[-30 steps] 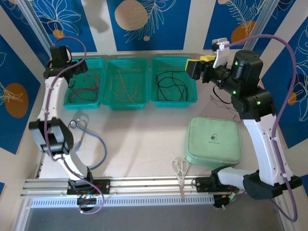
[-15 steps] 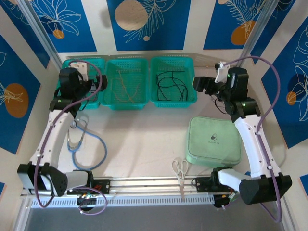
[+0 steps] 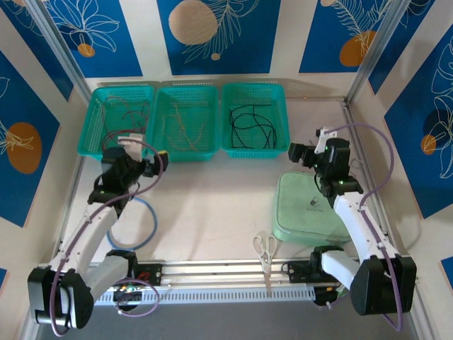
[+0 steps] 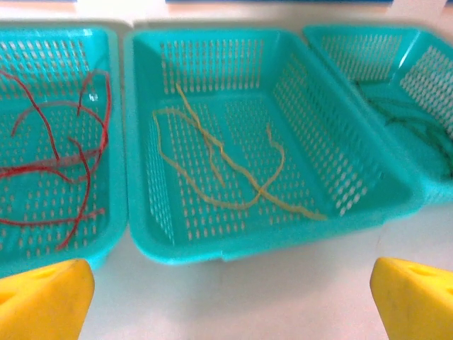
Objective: Untangle the cables
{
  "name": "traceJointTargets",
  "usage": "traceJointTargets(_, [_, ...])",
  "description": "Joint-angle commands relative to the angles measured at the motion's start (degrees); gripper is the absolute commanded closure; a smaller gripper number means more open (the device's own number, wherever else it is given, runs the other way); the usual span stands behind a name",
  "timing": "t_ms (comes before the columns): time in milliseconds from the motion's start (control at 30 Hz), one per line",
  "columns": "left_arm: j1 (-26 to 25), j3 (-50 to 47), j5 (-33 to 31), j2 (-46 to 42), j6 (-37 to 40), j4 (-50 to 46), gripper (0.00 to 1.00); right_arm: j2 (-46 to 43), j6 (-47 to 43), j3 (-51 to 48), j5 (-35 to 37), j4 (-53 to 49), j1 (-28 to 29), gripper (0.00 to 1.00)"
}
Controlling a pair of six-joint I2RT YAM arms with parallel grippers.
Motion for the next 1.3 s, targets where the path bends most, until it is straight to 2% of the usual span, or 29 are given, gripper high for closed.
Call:
traceJointTargets(0, [-0.4,-5.2,-0.4,0.2,4.2,11.6,0.01,-0.3,-2.5,-6.9,5.6,14.7,-1.0,0.01])
traceJointTargets(233, [-0.2,-14.2,-7.0,4.8,3.5,25.8,0.01,2.2,0.0,-17.8,0.2,31.6,-6.5,0.01])
traceJointTargets(367, [-0.2,-19.6,-9.4,8.0,5.2,36.2,0.01,11.6,0.3,-19.0,0.2,41.1,-5.2,0.01])
traceJointTargets(533, [0.0,-23.7,-11.1,14.6,6.3,48.8,0.01,23.6,-4.7,-21.3,0.8,56.6,-0.5,0.01])
traceJointTargets(633, [0.1,-23.4,-11.3,19.4,8.4,55.4,0.01,29.0,-8.3,-19.4,1.4,59.7,2.4,0.01])
traceJointTargets(667, [0.2,-22.7,-10.9,21.0,9.2,56.0,0.01,28.5,-9.0,-18.1,1.9,56.2,3.0,0.01])
traceJointTargets(867, [0.3,-20.8,-9.5,35.0,10.9,67.1,0.01,28.3,-5.3,-14.6,-2.7,48.2,-1.1,0.01])
traceJointTargets(967, [0.4,-17.2,-15.2,34.0,8.7,58.1,0.01,28.2,-5.3,-14.8,-3.2,48.6,-1.3,0.01])
traceJointTargets(1033, [1.0,-14.4,-15.2,33.7,7.5,52.5,0.01,28.2,-5.3,-14.9,-3.2,48.8,-1.2,0.01])
traceJointTargets(1267, [1.9,-14.3,-14.8,33.7,6.7,52.4,0.01,28.2,-5.3,-14.9,-3.2,48.8,-1.1,0.01])
